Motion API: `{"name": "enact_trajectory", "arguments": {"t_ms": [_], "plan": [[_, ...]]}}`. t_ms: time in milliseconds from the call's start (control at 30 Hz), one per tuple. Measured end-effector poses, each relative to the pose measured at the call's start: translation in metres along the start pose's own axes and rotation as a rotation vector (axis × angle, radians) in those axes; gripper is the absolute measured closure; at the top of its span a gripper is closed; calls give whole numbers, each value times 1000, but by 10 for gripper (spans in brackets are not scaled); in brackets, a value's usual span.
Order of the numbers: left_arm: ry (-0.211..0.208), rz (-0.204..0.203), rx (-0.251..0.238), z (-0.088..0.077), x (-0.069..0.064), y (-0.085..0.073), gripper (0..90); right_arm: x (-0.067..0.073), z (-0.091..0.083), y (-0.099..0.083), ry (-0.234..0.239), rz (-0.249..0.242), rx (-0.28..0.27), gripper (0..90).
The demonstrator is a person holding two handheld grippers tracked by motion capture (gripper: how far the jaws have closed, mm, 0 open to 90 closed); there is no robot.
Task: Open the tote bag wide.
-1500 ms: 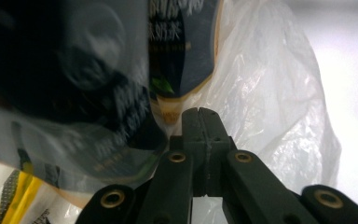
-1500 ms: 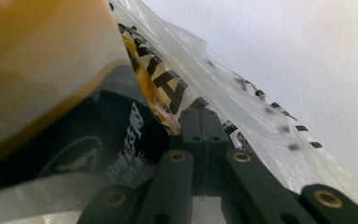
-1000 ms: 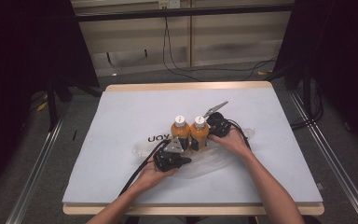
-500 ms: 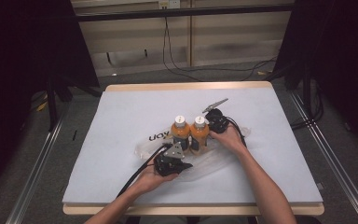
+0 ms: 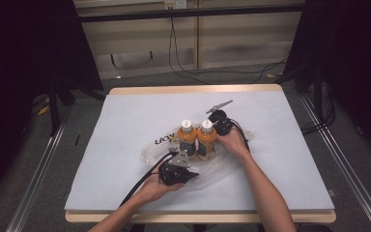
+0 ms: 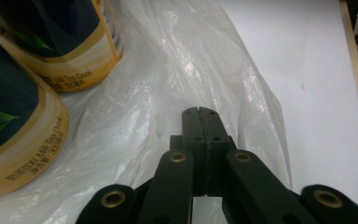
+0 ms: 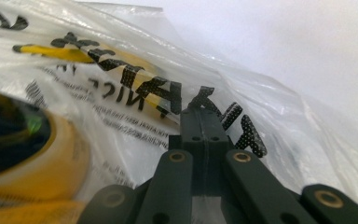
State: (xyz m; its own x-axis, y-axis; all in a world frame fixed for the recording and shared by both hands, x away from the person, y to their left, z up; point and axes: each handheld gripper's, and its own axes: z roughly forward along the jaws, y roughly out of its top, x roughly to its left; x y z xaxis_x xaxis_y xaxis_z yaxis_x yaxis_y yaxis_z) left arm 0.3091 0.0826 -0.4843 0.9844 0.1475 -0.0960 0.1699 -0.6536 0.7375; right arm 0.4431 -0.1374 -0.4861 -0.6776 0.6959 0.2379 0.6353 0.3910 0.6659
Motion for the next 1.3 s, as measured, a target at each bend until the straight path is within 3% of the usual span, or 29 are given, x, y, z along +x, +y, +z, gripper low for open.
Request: {"name": "enact_trajectory", "arguments": {"t_ms": [67, 100, 367, 400, 533, 667, 700, 833, 967, 1000, 1100, 1133, 1167, 1300], "plan": [[6, 12, 36, -2, -1, 1, 900, -1, 3, 2, -9, 13, -10, 900], [-6, 8, 5, -1, -2, 0, 900, 0, 3, 3, -20, 16, -11, 900], [-15, 17, 14, -1, -6, 1, 900, -2, 5, 4, -19, 33, -20, 900], [-10, 24, 37, -2, -7, 1, 900, -3, 6, 4, -19, 32, -20, 900], [-25, 31, 23, 0, -13, 1, 900, -5, 7, 6, -16, 42, -25, 900], [-24, 37, 55, -3, -17, 2, 900, -5, 11, 14, -52, 23, -9, 900], [-33, 42, 31, -1, -17, 1, 900, -5, 12, 15, -57, 30, -13, 900], [-48, 38, 34, -3, -21, 0, 900, -9, 14, 16, -62, 49, -25, 900], [-52, 40, 31, -3, -24, -1, 900, -6, 16, 21, -118, 38, -11, 900], [-51, 53, 63, -5, -25, 1, 900, -6, 17, 22, -118, 34, -15, 900], [-53, 53, 57, -5, -23, 1, 900, -7, 17, 22, -114, 43, -16, 900], [-49, 56, 75, -7, -23, 2, 900, -7, 16, 21, -114, 44, -16, 900], [-54, 45, 35, -6, -23, 0, 900, -7, 16, 20, -101, 45, -22, 900], [-71, 11, -25, -11, -18, 2, 900, -4, 5, 18, -80, 32, -18, 900]]}}
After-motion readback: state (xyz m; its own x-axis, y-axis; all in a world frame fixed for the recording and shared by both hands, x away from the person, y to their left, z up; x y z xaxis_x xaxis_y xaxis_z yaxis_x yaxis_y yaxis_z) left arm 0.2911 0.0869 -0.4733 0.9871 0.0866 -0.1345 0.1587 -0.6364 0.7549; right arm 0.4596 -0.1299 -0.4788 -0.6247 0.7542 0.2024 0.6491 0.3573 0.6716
